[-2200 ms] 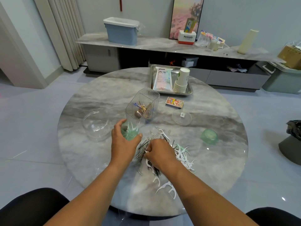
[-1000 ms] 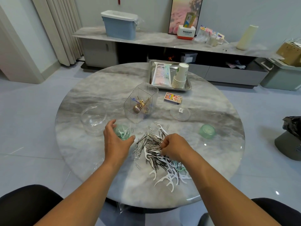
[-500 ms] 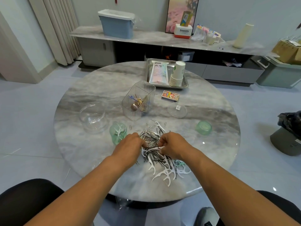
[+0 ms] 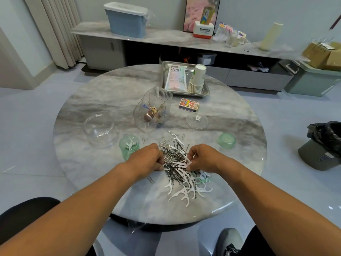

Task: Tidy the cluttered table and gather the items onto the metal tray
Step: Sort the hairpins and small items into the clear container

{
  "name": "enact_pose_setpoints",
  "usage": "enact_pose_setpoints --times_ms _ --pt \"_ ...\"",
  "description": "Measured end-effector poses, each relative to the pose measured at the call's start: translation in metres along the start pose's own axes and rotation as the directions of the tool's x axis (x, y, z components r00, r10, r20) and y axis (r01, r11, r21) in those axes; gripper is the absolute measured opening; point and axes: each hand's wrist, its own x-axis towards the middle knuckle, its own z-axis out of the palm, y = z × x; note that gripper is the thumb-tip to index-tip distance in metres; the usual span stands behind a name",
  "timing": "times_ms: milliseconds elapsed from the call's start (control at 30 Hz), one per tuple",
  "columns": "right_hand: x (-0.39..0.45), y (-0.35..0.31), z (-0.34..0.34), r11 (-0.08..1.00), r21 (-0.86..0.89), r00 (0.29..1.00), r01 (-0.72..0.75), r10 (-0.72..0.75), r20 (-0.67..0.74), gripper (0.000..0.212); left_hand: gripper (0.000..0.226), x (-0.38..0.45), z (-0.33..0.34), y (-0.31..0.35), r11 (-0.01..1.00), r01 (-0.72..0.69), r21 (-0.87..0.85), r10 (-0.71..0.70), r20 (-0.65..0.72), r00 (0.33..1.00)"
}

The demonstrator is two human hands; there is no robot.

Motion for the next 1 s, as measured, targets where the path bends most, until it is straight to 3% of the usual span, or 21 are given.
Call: enact_pose_setpoints --times_ms 167,233,333,400,500,567,633,733,800,867,1000 --pt "-0.002 0.011 0.005 0.999 0.049 0.998 0.012 -0.008 -0.068 0.034 0.016 -0.001 0.006 0.0 0.983 0.03 -0.178 -0.052 -0.117 0.992" --pt "-0.002 0.013 0.002 0.969 0.247 0.995 0.016 0.009 -0.099 0.025 0.016 -0.002 0.002 0.004 0.938 0.058 -0.343 -0.121 -0.164 0.979" --pt "-0.003 0.008 0.0 0.757 0.653 0.997 -0.025 0.067 -0.04 0.021 0.012 -0.003 -0.001 0.014 0.804 0.094 -0.588 -0.225 -0.154 0.962" --pt "-0.003 0.005 0.001 0.677 0.736 0.994 -0.021 0.092 -0.056 0.02 0.008 -0.004 0.0 0.023 0.664 0.139 -0.735 -0.292 -0.083 0.953" --pt "-0.006 -0.001 0.008 0.592 0.799 0.972 0.108 0.104 -0.209 0.01 0.016 -0.003 0.001 0.036 0.303 0.235 -0.924 -0.362 0.117 0.925" --pt "-0.009 -0.004 0.015 0.661 0.705 0.923 0.258 0.048 -0.383 0.002 0.017 -0.003 0.001 0.043 0.086 0.286 -0.955 -0.345 0.24 0.907" --pt "-0.011 -0.004 0.023 0.793 0.471 0.845 0.386 -0.1 -0.525 0.007 0.015 -0.004 -0.001 0.048 -0.112 0.319 -0.941 -0.289 0.338 0.896" --pt "-0.014 -0.002 0.034 0.84 0.074 0.724 0.538 -0.416 -0.55 0.01 0.015 -0.004 -0.008 0.049 -0.28 0.349 -0.894 -0.187 0.407 0.894" --pt "-0.016 0.0 0.035 0.827 -0.077 0.689 0.557 -0.511 -0.514 0.012 0.016 -0.004 -0.011 0.048 -0.336 0.36 -0.87 -0.14 0.424 0.895" --pt "-0.017 0.001 0.033 0.826 -0.11 0.7 0.552 -0.531 -0.477 0.017 0.018 -0.006 -0.01 0.049 -0.339 0.349 -0.874 -0.127 0.41 0.903" --pt "-0.02 -0.004 0.023 0.884 0.159 0.831 0.441 -0.334 -0.445 0.026 0.029 -0.005 -0.003 0.05 -0.283 0.294 -0.913 -0.202 0.356 0.912"
